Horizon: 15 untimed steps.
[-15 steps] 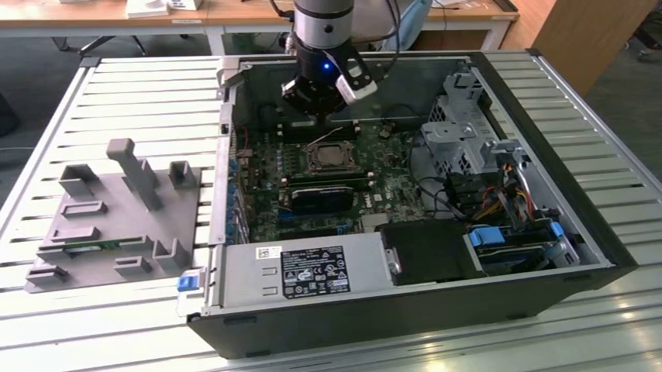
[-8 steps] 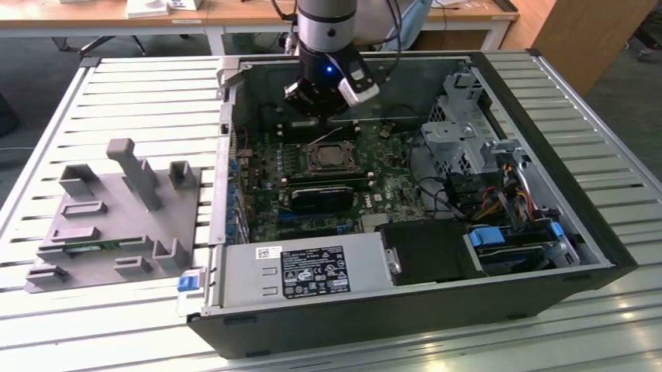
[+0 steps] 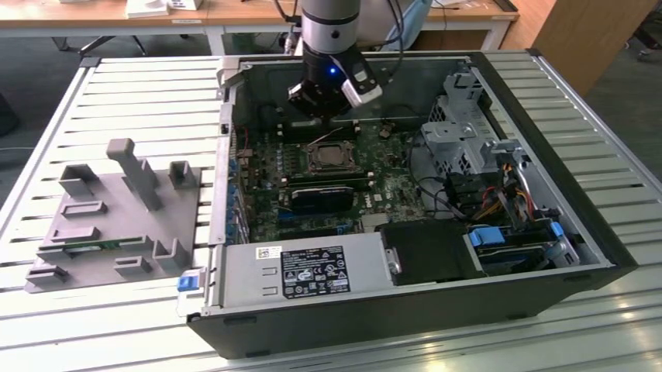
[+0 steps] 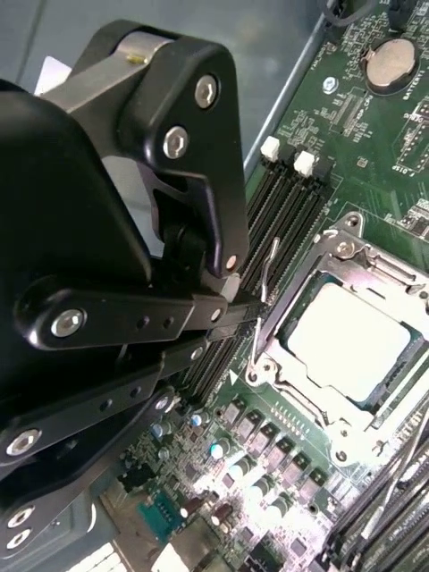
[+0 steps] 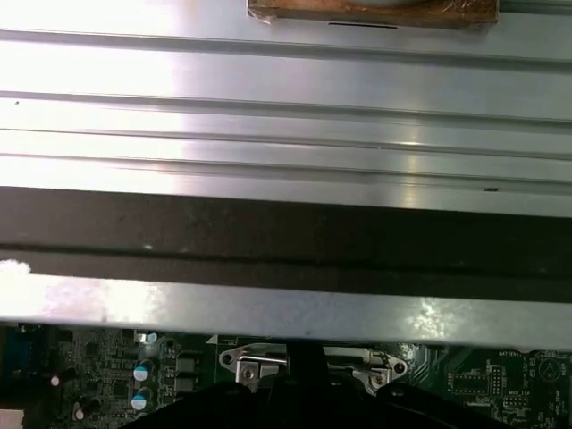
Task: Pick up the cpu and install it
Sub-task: 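Install the first cpu locking lever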
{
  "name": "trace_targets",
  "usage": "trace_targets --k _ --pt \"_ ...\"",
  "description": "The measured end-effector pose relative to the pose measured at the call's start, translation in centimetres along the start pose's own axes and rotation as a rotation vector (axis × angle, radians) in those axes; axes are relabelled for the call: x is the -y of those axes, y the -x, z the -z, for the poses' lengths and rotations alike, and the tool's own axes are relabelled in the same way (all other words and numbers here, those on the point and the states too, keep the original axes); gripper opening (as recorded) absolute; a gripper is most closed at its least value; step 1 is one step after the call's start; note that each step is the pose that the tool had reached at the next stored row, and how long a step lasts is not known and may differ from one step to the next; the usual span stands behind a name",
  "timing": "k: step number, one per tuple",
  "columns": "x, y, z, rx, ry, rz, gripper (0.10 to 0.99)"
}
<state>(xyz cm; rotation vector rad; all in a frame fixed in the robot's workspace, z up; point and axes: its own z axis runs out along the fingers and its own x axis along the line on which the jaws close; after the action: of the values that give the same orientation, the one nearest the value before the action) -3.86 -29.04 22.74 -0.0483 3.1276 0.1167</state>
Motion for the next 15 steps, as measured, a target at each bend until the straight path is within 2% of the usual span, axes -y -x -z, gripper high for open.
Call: trace_targets --k 7,15 --pt "-0.06 0.77 -0.58 -0.0002 0.0 -0.002 0.106" --pt "-0.14 1.17 -0.96 -0.0004 0.0 -0.01 0.106"
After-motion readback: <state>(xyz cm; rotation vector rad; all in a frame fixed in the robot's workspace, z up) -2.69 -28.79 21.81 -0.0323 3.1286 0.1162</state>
